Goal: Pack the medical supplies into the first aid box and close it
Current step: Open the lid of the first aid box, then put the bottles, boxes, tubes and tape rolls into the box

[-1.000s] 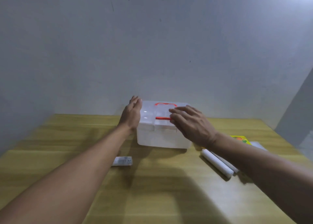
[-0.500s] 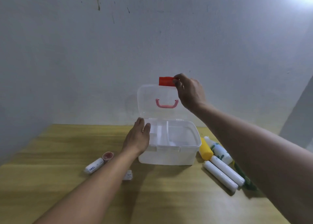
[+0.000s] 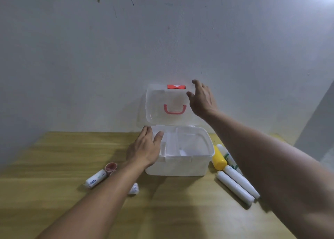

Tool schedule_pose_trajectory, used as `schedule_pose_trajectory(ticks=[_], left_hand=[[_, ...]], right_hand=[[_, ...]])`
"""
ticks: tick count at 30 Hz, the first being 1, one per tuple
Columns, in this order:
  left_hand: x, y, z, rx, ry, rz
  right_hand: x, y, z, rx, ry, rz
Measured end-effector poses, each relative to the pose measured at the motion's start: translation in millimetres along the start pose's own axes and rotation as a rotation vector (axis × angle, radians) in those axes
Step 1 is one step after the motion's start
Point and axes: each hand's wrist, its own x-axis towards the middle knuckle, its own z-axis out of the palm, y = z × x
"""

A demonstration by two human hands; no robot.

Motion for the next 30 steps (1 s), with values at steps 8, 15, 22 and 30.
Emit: schedule_pose_trajectory(ticks=[8, 15, 22, 30], left_hand=[[1.8, 14.2, -14.2, 0.18, 0.003, 0.006], [1.3, 20.3, -5.4, 0.202, -0.046, 0.114], [-1.4, 23.5, -4.5, 0.252, -0.082, 0.106], [5.3, 20.8, -1.4, 0.347, -0.164, 0.095]], right_hand=[[-48.9, 48.1, -27.9, -0.017, -0.071, 0.071], [-101.1, 97.2, -60.3, -0.227, -0.488, 0.159], [-109.2, 102.2, -49.9, -0.392, -0.613, 0.236], [-101.2, 100.4, -43.7, -0.354, -0.608, 0.291]])
